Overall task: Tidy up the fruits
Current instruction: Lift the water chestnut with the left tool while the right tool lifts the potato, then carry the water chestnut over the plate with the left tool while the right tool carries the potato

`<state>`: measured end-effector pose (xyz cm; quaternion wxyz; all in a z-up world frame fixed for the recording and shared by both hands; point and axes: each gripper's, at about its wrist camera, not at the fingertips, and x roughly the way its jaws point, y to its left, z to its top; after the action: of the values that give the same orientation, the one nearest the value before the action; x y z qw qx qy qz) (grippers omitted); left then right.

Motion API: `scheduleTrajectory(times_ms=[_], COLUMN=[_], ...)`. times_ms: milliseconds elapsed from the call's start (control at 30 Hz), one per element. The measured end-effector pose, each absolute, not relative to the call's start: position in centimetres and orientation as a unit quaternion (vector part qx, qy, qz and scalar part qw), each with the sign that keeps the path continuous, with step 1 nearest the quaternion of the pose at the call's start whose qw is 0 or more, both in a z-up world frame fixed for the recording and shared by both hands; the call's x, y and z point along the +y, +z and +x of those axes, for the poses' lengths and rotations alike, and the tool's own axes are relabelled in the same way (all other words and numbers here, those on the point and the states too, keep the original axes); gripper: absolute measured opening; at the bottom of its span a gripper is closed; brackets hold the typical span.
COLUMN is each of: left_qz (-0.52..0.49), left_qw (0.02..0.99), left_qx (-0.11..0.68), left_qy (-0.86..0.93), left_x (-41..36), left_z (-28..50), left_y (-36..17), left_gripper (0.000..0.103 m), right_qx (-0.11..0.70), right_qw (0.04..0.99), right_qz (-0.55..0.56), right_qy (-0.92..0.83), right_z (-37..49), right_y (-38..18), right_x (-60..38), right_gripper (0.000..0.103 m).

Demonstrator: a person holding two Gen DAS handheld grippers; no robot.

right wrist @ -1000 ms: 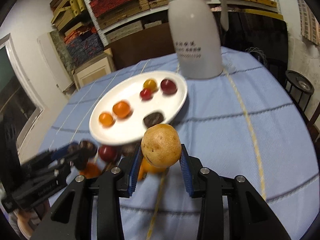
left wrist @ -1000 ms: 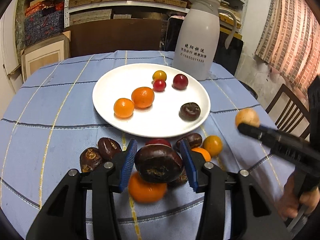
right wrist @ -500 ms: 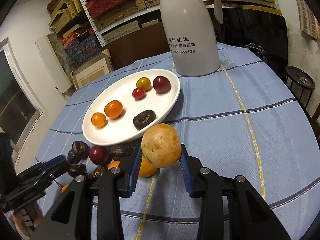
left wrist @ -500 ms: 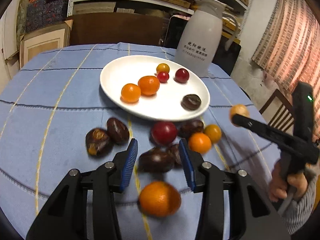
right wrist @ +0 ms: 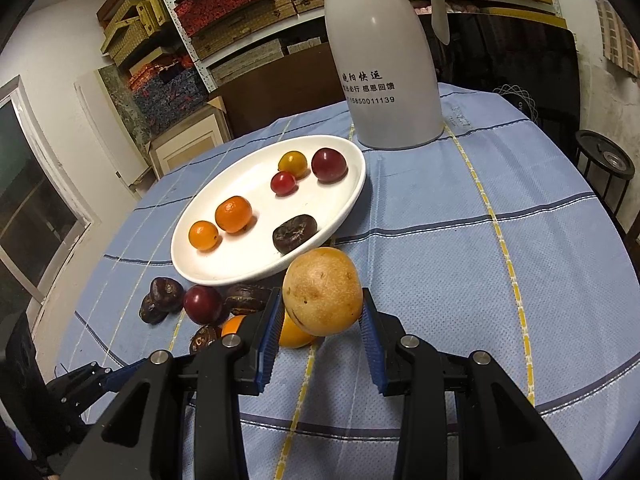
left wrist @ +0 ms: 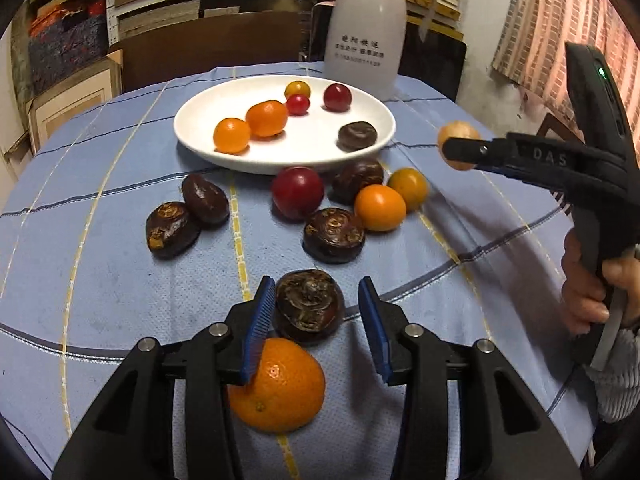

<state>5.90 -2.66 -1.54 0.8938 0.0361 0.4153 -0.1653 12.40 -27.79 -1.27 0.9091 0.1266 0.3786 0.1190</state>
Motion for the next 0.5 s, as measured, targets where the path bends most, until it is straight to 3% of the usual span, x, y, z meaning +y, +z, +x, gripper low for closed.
scheduleTrajectory(times_ms=[67, 200, 300, 367, 500], left_qz=[0.053, 0.073, 0.104, 0.121, 0.140], left_qw=[0.894, 0.891, 0.885, 0.883, 0.880], left_qx=[0.418, 0.428, 0.437, 0.437, 0.432], left_qy=[-0.150, -0.130, -0.120, -0.121, -0.141], left_x=[-2.8, -2.6, -3.3, -3.8, -4.6], left_z=[6.1, 6.2, 6.7, 6.8, 6.8], left_y=[-1.7, -2.2, -2.8, -2.9, -2.6], left_gripper=[0.045, 0.063, 0.071, 0.071, 0.048], right_qx=[0.380, 0.383, 0.384, 0.385, 0.384], right_qw=[0.908, 0.907, 0.907, 0.906, 0.906], right_qz=[0.127, 0.126, 0.124, 0.123, 0.125], right_qy=[0.120, 0.121, 0.123, 0.123, 0.123], right_z=[12.4, 12.4, 12.5, 12.5, 12.5], right_y=[-1.3, -1.4, -1.4, -1.5, -1.5], right_x=[-27.8, -27.7, -27.6, -27.5, -27.6], right_gripper=[0.038, 0.038, 0.038, 0.038, 0.038])
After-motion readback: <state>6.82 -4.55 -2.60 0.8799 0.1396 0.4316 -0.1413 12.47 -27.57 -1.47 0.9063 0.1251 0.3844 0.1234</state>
